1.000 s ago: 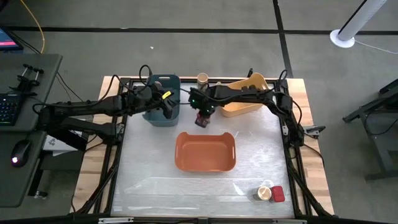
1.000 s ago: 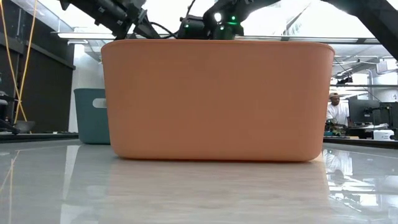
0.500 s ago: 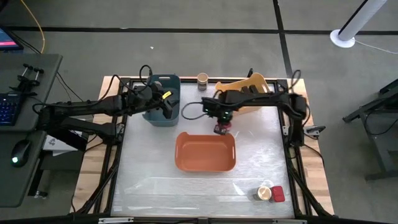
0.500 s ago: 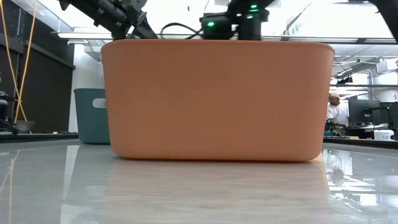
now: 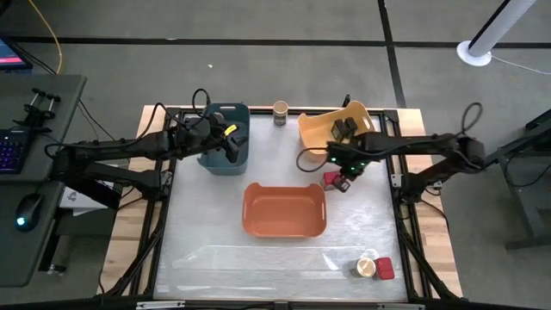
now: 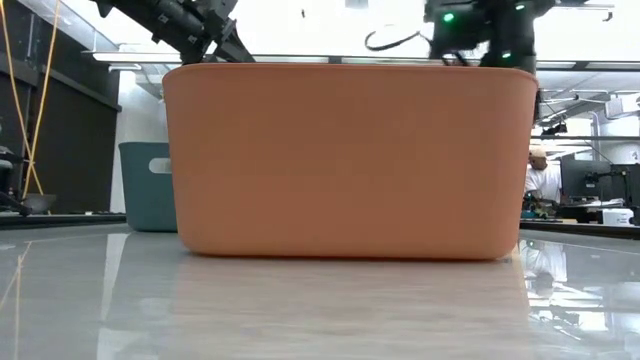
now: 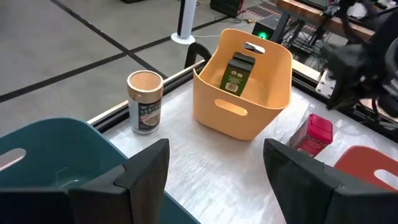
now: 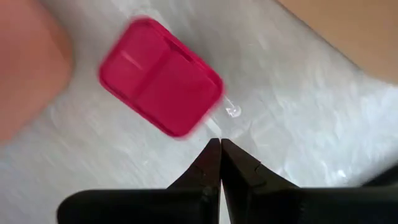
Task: Sort spices by type
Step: Put the top red seasoning can into the orange bin
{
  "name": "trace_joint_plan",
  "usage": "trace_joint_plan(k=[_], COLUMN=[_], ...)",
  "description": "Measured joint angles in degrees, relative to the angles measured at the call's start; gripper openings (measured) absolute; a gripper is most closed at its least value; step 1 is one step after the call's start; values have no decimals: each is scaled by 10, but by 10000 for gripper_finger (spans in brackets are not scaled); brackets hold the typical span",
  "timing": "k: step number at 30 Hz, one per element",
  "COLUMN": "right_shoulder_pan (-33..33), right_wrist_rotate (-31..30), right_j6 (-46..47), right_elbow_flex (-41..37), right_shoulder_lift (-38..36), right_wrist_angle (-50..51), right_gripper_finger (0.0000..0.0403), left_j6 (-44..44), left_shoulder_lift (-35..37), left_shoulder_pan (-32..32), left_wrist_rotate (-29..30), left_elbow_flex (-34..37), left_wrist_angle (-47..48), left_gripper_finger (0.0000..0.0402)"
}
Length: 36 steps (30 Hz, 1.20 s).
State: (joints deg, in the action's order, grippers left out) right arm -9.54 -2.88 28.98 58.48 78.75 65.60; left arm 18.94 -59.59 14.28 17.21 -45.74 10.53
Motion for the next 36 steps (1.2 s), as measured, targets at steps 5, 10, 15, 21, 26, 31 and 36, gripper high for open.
trace_joint_plan(k=[5, 10, 15, 21, 26, 31, 36], right_shoulder_pan=[-2, -2, -2, -2, 6, 18, 17], right_wrist_rotate=[-24, -9, 0, 28, 62, 61, 46], right_j6=[-13, -112, -207, -239, -278, -344, -376], right_elbow_flex=[2, 16, 16, 16, 16, 16, 16], right_shoulder_lift=[-84, -148, -141, -78, -26, 13, 48], right_wrist_angle=[-7, -85, -113, -106, -100, -96, -96], right_gripper_finger=[0, 0, 7, 100, 221, 313, 349], left_j6=[0, 4, 6, 20, 32, 35, 36], left_shoulder_lift=[0, 0, 0, 0, 0, 0, 0], left_shoulder_pan=[0, 0, 0, -1, -1, -1, -1], left_wrist_rotate=[0, 0, 0, -1, -1, -1, -1], left_elbow_flex=[0, 0, 0, 0, 0, 0, 0], left_wrist_angle=[0, -2, -1, -1, 1, 13, 21], left_gripper_finger=[245, 245, 245, 245, 245, 245, 245])
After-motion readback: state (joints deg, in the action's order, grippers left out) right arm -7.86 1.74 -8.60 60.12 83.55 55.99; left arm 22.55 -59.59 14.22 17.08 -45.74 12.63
